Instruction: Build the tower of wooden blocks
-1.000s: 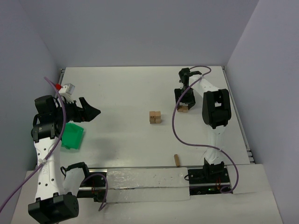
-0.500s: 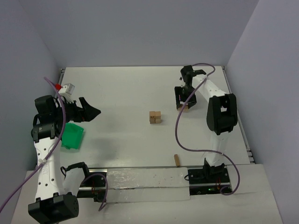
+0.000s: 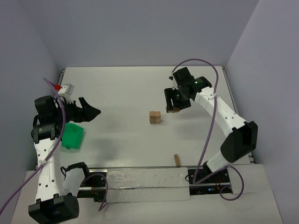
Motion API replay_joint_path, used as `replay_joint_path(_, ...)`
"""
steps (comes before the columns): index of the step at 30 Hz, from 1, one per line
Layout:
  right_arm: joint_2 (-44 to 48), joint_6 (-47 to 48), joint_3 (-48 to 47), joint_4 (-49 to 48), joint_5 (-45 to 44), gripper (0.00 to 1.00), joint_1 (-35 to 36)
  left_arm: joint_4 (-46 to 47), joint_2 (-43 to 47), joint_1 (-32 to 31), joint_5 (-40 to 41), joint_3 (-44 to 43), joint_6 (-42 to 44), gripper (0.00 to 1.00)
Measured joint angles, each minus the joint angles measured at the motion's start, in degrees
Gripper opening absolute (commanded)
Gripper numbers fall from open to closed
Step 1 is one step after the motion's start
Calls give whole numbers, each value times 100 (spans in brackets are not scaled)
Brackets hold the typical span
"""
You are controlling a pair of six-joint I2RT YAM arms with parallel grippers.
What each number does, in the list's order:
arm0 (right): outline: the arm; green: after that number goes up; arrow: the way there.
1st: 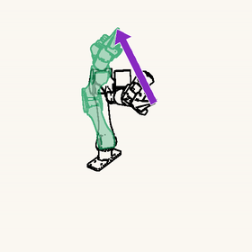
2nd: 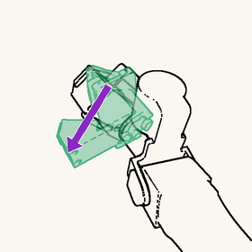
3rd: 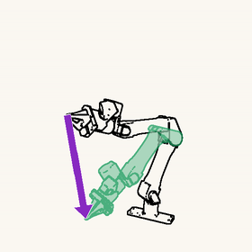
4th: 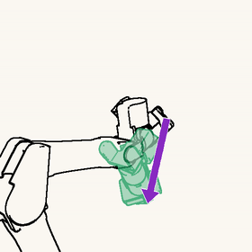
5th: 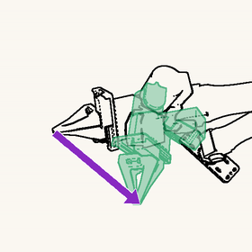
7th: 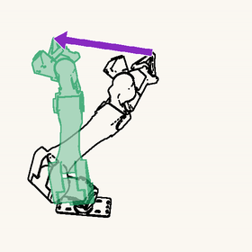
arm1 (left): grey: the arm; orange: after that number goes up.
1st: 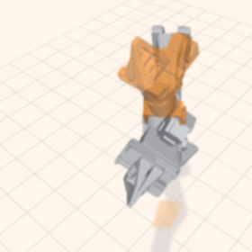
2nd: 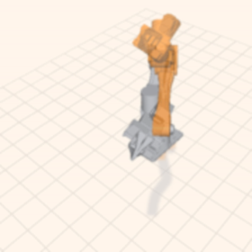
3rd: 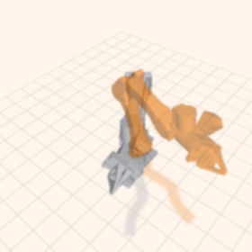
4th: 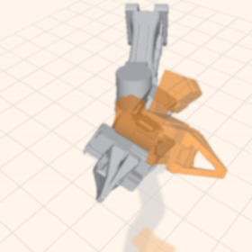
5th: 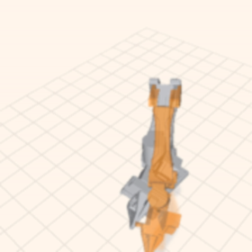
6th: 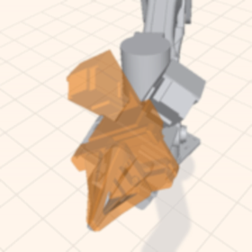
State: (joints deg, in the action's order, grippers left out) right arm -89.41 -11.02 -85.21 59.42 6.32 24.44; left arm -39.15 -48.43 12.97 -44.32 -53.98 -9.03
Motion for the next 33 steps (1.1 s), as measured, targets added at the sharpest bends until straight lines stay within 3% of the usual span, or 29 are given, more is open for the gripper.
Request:
replay_joint_path(9,111,-811,205,32,45,0,460,21,200,0,155,20,-138,97)
replay_joint_path(23,-493,-1525,-561,46,-621,0,1752,34,249,0,385,23,-257,97)
replay_joint_path(33,-972,-1635,-755,155,-1198,0,1843,33,349,0,527,23,-286,97)
